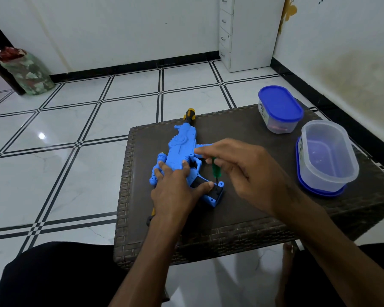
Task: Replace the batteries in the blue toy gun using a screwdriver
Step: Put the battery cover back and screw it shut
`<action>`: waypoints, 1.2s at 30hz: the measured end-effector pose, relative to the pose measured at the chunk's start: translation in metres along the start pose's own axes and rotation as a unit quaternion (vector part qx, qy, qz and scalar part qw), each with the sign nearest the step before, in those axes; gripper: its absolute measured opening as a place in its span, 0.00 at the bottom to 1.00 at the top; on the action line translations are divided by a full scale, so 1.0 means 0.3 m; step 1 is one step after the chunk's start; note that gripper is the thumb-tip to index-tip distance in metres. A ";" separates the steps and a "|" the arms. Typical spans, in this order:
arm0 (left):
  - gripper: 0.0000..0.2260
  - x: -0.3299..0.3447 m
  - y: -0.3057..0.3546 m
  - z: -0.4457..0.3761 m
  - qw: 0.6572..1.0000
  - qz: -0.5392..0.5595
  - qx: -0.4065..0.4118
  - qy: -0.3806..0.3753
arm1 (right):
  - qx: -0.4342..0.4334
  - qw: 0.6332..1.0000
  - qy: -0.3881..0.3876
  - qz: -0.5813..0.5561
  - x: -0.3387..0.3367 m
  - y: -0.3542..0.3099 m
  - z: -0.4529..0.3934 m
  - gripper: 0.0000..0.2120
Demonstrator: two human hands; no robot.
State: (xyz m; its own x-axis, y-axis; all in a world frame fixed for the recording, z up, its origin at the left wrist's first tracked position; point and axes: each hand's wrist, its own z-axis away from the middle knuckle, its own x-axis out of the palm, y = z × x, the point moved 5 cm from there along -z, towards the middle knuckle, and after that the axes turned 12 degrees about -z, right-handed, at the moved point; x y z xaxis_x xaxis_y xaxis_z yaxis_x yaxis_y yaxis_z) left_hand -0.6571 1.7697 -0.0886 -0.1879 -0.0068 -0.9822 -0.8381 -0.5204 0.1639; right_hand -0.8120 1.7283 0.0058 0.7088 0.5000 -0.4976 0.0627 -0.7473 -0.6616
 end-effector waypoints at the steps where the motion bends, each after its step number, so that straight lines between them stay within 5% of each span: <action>1: 0.40 0.003 0.000 -0.001 1.000 0.000 0.001 -0.001 | 0.000 1.000 0.004 0.000 -0.004 -0.002 -0.001 0.15; 8: 0.37 0.014 -0.007 -0.011 1.000 0.008 0.001 -0.002 | 0.017 1.000 0.023 0.005 -0.001 -0.005 -0.009 0.04; 17: 0.41 0.002 0.001 0.000 1.000 0.001 -0.001 -0.003 | 0.053 0.997 0.049 -0.011 -0.003 0.018 -0.005 0.09; 21: 0.39 0.006 -0.001 0.000 1.000 0.007 0.001 0.003 | -0.012 0.999 0.024 0.018 0.008 -0.005 -0.005 0.09; 27: 0.41 0.000 0.003 0.004 1.000 -0.002 -0.003 -0.003 | -0.004 1.000 -0.006 0.000 0.007 0.003 0.001 0.19; 36: 0.41 0.001 0.002 0.002 1.000 -0.013 -0.002 -0.001 | 0.037 0.999 0.035 -0.011 -0.014 0.026 -0.002 0.09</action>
State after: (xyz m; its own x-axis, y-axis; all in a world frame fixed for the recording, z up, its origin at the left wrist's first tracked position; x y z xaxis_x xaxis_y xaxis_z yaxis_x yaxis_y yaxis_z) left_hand -0.6579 1.7700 -0.0886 -0.1663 0.0083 -0.9860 -0.8404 -0.5243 0.1374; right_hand -0.8141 1.7203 0.0030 0.7550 0.4830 -0.4436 0.0296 -0.7008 -0.7127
